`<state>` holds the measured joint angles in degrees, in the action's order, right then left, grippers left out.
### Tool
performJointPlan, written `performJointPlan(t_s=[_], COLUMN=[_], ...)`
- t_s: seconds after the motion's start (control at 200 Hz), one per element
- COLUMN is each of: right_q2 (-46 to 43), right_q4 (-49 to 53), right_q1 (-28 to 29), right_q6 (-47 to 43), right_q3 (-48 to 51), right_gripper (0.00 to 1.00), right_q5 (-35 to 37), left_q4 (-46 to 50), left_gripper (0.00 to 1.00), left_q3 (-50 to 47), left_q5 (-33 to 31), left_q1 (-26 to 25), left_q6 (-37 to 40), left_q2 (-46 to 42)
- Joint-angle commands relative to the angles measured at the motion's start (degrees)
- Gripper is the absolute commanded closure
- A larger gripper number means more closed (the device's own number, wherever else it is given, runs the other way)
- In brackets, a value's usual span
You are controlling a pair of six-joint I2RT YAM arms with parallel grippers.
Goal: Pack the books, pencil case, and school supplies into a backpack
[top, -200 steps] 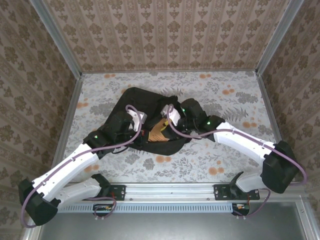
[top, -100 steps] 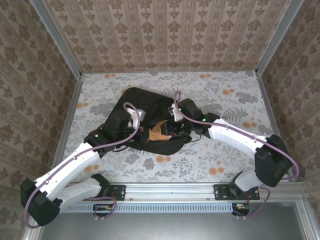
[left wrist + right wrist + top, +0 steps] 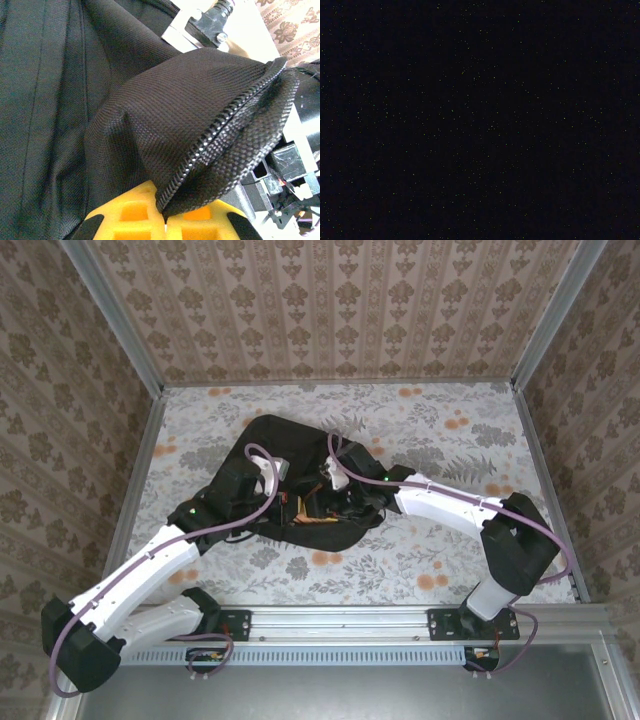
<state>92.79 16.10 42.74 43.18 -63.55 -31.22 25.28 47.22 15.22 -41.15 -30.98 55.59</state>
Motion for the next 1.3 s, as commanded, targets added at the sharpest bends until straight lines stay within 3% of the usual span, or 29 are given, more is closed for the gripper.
performJointPlan(t_s=[0.0,0.475,0.925,1.295], right_q2=[1.1,1.0,0.1,-1.5], right_q4=[-1.1,-7.3,-9.5,-10.1], right_q1=[1.9,3.8,4.3,4.7], right_q6=[0.9,4.9,6.6,7.4], right_q3=[-0.2,2.1,4.2,5.7], right_gripper=[0.52,0.56,0.78,0.72], right_q5=[-5.0,-6.2,-6.2,-6.8], left_q4=[-3.8,-4.0,-4.0,-3.9], left_gripper=[1.0,1.0,1.0,1.0], left_q3=[-0.2,-1.2,-1.7,-1.7], left_q5=[2.4,2.3,2.3,1.8], left_q1=[0.0,-0.2,-0.1,-0.1], left_q6=[-1.2,-2.0,-2.7,-2.7], left_q2=[0.5,0.0,-1.0,-1.2])
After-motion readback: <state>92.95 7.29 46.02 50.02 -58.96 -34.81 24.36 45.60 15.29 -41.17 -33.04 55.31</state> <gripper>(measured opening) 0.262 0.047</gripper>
